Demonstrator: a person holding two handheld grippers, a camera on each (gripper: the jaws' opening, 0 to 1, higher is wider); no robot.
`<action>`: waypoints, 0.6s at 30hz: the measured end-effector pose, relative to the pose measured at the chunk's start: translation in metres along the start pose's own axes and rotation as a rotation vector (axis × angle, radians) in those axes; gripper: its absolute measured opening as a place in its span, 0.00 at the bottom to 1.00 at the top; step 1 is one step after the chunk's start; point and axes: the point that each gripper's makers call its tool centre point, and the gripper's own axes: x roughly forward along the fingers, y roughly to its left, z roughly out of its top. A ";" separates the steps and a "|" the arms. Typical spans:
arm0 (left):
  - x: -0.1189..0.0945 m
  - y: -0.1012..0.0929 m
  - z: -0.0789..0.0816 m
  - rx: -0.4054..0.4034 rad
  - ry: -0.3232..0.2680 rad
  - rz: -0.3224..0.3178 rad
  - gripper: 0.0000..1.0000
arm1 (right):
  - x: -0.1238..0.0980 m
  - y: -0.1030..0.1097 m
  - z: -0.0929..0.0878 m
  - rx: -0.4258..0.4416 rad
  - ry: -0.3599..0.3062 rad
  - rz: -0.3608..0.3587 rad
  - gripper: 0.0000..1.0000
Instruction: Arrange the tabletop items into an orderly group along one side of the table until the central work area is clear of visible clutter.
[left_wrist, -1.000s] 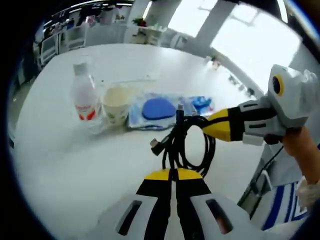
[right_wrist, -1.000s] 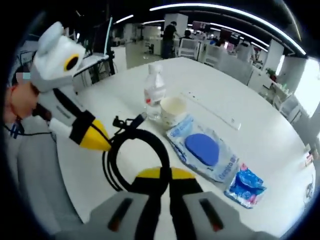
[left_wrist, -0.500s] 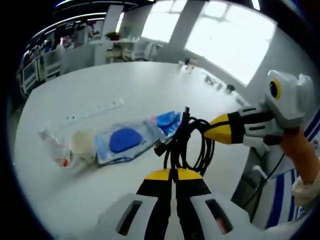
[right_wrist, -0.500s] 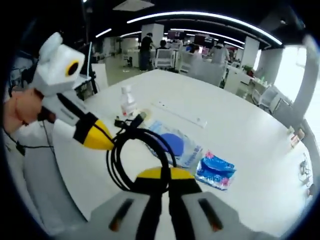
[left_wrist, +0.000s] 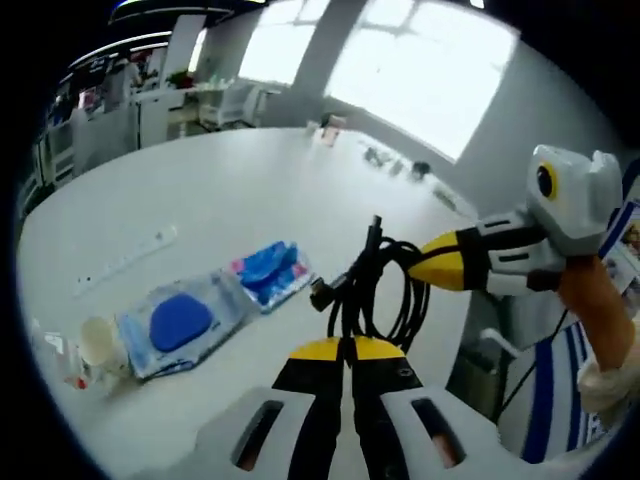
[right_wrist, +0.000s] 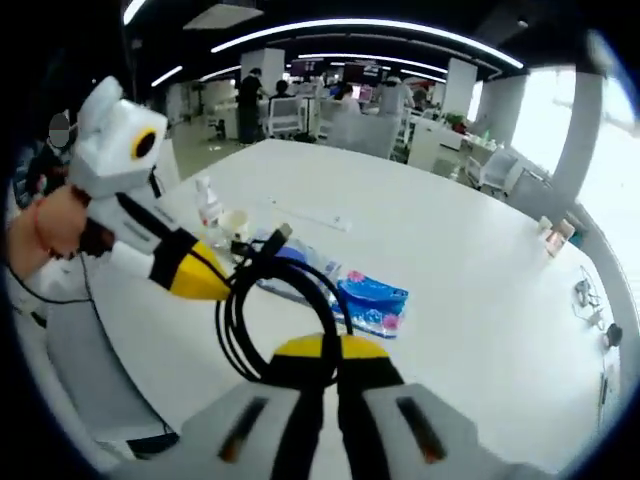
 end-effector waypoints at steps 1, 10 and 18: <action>0.005 -0.001 0.000 -0.004 0.003 -0.003 0.00 | 0.001 -0.003 -0.003 0.004 0.005 -0.002 0.00; 0.049 0.003 -0.007 -0.040 0.069 -0.034 0.00 | 0.021 -0.032 -0.030 0.049 0.069 0.012 0.00; 0.078 0.026 -0.025 -0.098 0.146 -0.033 0.00 | 0.060 -0.041 -0.050 0.083 0.164 0.068 0.00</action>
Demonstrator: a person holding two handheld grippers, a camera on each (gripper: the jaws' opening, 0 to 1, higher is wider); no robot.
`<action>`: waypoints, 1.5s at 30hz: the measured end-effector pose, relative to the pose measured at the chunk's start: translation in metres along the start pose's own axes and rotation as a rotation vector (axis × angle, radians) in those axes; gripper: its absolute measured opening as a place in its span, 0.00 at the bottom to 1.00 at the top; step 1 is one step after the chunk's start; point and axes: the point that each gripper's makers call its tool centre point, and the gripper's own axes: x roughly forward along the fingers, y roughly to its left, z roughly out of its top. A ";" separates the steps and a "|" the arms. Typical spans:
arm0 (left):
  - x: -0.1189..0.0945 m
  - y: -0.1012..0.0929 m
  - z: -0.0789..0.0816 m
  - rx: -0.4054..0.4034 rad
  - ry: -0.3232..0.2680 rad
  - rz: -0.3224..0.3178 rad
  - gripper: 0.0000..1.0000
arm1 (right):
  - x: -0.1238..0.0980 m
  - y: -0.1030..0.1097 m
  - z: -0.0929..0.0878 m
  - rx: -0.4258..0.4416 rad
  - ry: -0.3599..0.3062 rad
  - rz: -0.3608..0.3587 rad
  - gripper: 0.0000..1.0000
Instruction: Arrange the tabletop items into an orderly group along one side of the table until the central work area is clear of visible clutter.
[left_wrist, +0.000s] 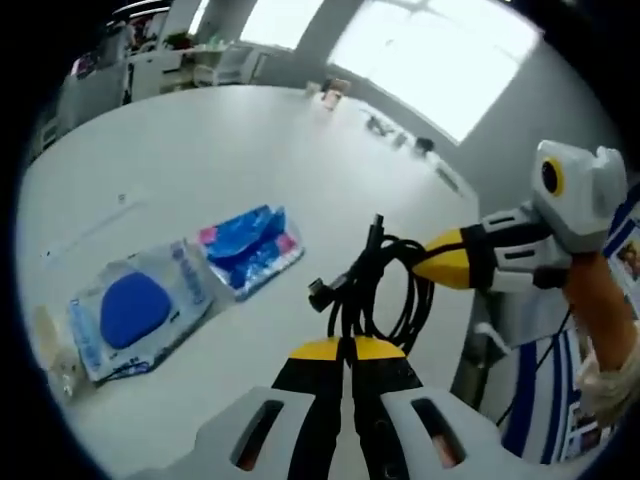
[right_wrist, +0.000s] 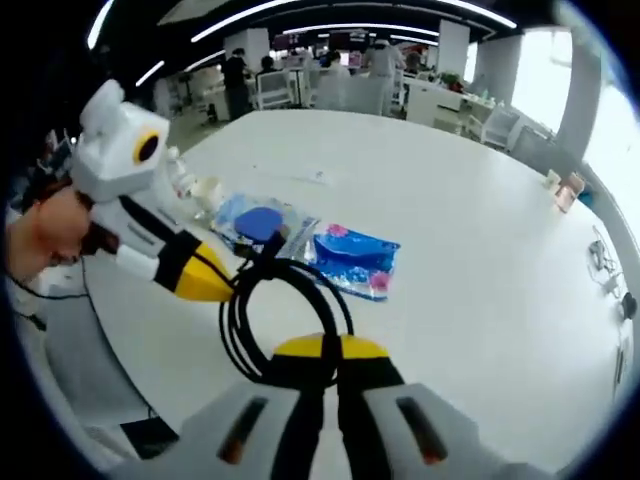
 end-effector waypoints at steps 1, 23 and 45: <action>0.003 0.003 -0.001 -0.006 0.006 0.000 0.00 | 0.002 -0.001 0.000 0.000 0.001 0.001 0.00; 0.060 0.051 -0.037 -0.165 0.161 -0.005 0.00 | 0.076 -0.013 -0.043 0.062 0.181 0.052 0.00; 0.082 0.066 -0.044 -0.214 0.182 -0.013 0.00 | 0.103 -0.022 -0.056 0.083 0.206 0.040 0.00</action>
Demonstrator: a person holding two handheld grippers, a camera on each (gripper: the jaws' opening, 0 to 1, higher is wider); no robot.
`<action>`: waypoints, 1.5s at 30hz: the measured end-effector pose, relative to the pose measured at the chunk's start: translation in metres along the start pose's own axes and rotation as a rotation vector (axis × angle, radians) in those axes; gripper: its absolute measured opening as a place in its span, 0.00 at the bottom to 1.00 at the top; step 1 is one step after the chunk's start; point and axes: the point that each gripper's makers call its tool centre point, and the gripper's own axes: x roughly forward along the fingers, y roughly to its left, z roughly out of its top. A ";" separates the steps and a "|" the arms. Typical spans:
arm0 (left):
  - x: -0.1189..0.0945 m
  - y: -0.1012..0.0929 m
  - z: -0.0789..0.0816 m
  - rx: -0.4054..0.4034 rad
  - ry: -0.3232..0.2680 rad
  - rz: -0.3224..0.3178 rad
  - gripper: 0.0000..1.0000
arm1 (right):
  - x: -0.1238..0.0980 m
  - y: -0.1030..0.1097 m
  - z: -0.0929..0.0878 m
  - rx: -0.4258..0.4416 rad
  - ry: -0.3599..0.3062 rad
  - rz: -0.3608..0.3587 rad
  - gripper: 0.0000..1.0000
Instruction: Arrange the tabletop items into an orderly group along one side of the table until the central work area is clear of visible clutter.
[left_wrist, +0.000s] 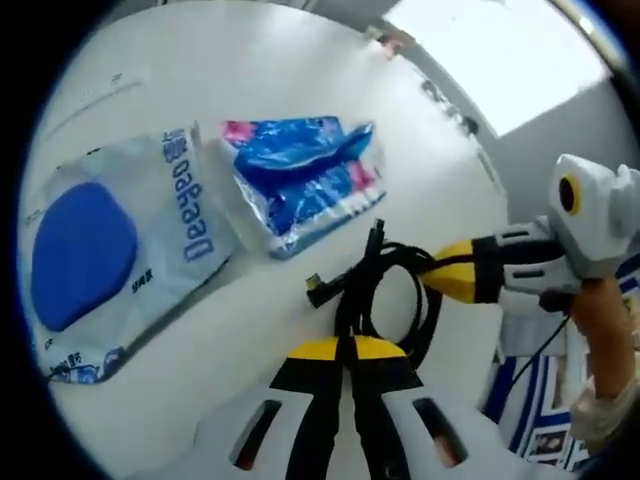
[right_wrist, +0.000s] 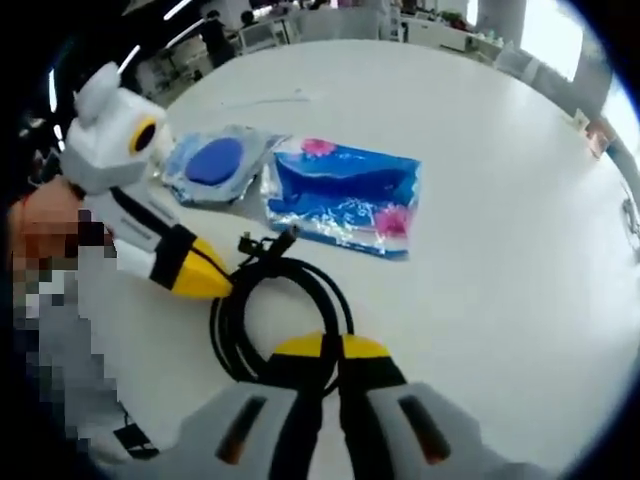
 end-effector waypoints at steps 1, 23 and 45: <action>0.001 0.001 0.000 -0.005 0.000 -0.002 0.00 | 0.001 0.000 -0.001 0.005 0.008 0.003 0.01; 0.004 0.002 0.001 -0.004 -0.037 -0.030 0.00 | 0.009 -0.002 -0.007 0.001 -0.015 0.002 0.02; -0.012 -0.009 0.004 0.073 -0.103 -0.068 0.13 | -0.014 -0.010 0.002 0.021 -0.192 -0.022 0.13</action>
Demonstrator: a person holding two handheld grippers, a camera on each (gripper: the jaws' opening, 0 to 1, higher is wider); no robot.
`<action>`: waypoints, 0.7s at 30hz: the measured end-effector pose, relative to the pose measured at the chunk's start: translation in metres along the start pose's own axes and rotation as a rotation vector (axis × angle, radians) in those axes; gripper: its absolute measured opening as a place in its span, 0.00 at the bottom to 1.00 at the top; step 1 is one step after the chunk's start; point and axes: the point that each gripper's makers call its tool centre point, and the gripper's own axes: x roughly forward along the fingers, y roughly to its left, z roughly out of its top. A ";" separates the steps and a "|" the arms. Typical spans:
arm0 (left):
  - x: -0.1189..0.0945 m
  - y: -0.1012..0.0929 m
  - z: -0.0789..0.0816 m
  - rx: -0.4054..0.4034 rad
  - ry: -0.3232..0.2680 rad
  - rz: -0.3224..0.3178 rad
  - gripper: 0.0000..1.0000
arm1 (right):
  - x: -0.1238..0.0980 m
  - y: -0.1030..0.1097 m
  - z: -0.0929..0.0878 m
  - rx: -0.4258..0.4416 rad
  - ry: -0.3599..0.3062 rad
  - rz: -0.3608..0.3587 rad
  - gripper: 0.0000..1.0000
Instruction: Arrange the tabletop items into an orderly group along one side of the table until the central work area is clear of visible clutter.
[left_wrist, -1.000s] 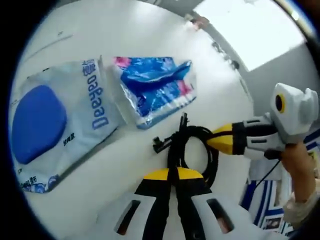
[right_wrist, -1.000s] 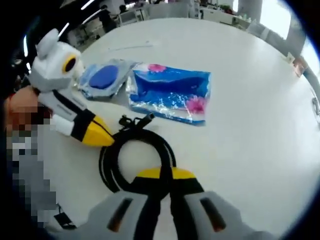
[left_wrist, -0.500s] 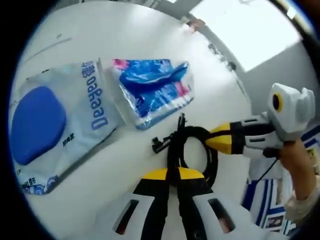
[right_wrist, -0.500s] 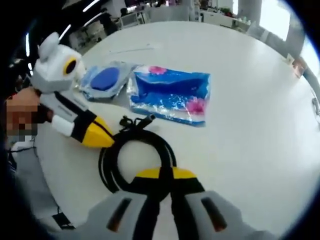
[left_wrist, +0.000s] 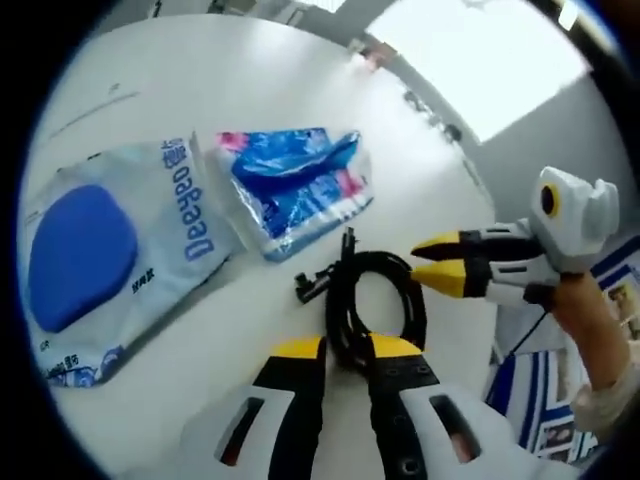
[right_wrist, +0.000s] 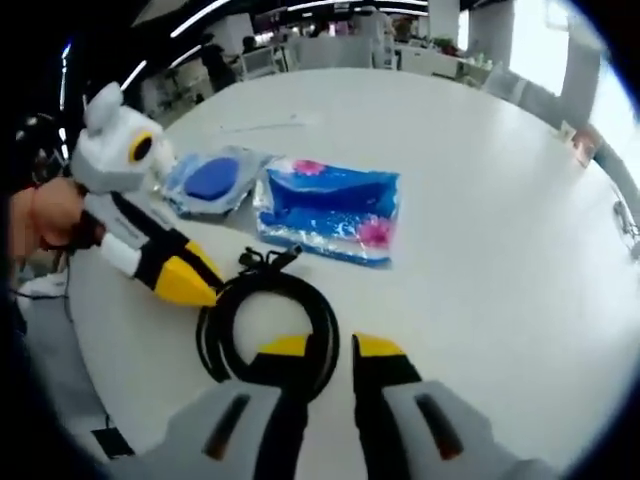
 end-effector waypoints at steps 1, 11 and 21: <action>-0.002 0.000 0.000 0.004 -0.002 0.006 0.14 | -0.003 -0.001 0.001 0.012 -0.015 0.005 0.13; -0.020 -0.004 0.004 0.099 -0.047 -0.002 0.30 | -0.025 0.006 0.012 0.013 -0.129 0.024 0.20; -0.040 -0.020 0.012 0.169 -0.094 -0.018 0.38 | -0.045 0.021 0.027 -0.017 -0.189 0.065 0.28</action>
